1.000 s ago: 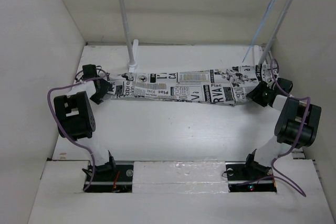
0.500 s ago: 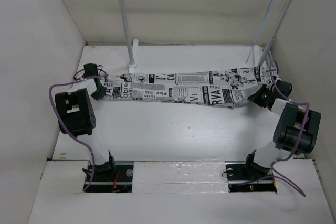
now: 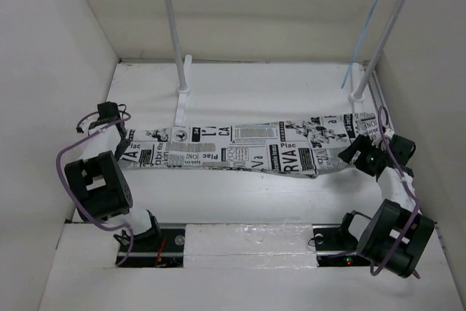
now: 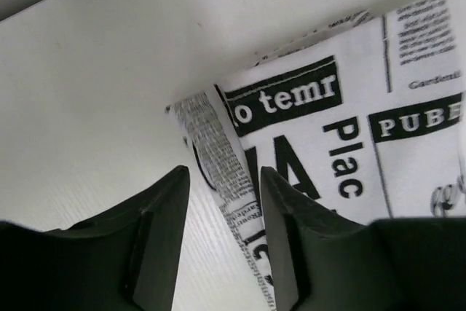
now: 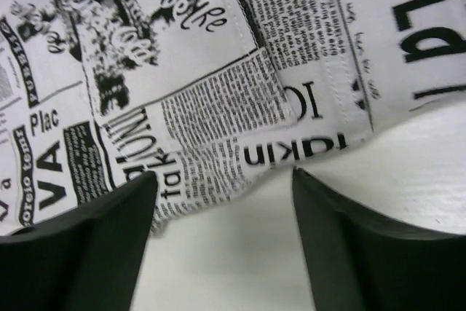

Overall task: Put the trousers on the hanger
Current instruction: Fold the trousers at the center of the board.

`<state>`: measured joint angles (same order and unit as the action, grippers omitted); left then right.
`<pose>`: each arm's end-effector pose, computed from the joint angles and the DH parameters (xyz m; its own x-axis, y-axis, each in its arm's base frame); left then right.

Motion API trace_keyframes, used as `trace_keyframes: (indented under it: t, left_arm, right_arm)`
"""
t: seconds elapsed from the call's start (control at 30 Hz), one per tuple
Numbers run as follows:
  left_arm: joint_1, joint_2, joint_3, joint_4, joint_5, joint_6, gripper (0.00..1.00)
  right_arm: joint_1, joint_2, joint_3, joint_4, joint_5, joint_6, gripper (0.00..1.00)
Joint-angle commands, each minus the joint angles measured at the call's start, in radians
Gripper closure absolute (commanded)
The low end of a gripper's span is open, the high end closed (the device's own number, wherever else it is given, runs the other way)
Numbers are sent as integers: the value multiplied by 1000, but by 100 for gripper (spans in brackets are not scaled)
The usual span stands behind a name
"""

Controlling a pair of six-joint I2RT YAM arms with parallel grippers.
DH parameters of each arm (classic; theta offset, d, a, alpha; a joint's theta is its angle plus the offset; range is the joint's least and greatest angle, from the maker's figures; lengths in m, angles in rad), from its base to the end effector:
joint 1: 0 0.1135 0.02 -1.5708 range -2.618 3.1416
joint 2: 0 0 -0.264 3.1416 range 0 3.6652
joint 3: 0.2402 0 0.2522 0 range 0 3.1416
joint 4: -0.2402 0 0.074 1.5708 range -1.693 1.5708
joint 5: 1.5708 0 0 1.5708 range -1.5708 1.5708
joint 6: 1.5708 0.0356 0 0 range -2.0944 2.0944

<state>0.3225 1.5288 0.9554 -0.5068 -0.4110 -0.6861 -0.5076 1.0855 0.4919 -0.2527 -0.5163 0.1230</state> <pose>0.2776 0.1078 0.2007 -0.3501 -0.7293 -0.5878 -0.8929 0.4495 -0.0258 0.1860 -0.0833 0.1811 -0.6327 0.4740 -0.6124 0.2161 0.8674 0.4482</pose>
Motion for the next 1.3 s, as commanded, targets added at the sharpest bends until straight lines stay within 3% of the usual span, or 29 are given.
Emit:
trace_keyframes:
  t: [0.0, 0.03, 0.07, 0.2, 0.3, 0.4, 0.47, 0.5, 0.53, 0.67, 0.8, 0.9, 0.93, 0.97, 1.03, 1.1, 1.27]
  left_arm:
    - [-9, -102, 26, -6, 10, -18, 58]
    - [-34, -116, 42, 8, 49, -15, 46]
    - [-65, -139, 80, 11, 75, -16, 41]
    - [-332, -168, 169, 68, 179, -21, 41]
    - [-485, -164, 197, 102, 205, -4, 43]
    - [-661, -141, 186, 145, 224, 2, 48]
    - [-770, -113, 178, 183, 232, 10, 64]
    - [-802, -104, 177, 195, 229, 10, 87]
    - [-833, -95, 174, 205, 235, 19, 96]
    - [-959, -58, 142, 228, 215, 28, 100]
    - [-1008, -85, 79, 278, 225, 33, 100]
    - [-1017, -94, 62, 275, 212, 33, 100]
    - [-1017, -96, 42, 277, 210, 28, 100]
    - [-1017, -98, 42, 277, 210, 28, 100]
    - [-1017, -99, 29, 278, 202, 26, 100]
    - [-1017, -98, 10, 280, 193, 28, 100]
    - [-1017, -85, -27, 297, 199, 53, 100]
  right_arm:
    - [-46, -3, 63, -121, -27, -149, 17]
    - [-57, 7, 82, -152, -27, -157, 13]
    - [-78, 11, 97, -157, -19, -160, 12]
    - [-136, 56, 125, -132, -10, -84, 9]
    - [-225, 100, 85, -27, -40, 4, 7]
    - [-238, 161, 63, 143, -37, 85, 3]
    - [-249, 233, 80, 213, -22, 111, 1]
    - [-258, 257, 79, 242, -45, 153, 0]
    - [-258, 275, 77, 310, -60, 170, 0]
    - [-258, 362, 70, 420, -34, 239, 0]
    - [-258, 447, 54, 556, -27, 334, 2]
    - [-258, 508, 63, 631, -50, 363, 15]
    - [-249, 493, 59, 645, -69, 359, 69]
    - [-249, 493, 59, 645, -77, 359, 69]
    - [-238, 396, 59, 559, -86, 288, 97]
    - [-198, 297, 60, 427, -77, 204, 100]
    - [94, -116, 43, 259, 39, 204, 100]
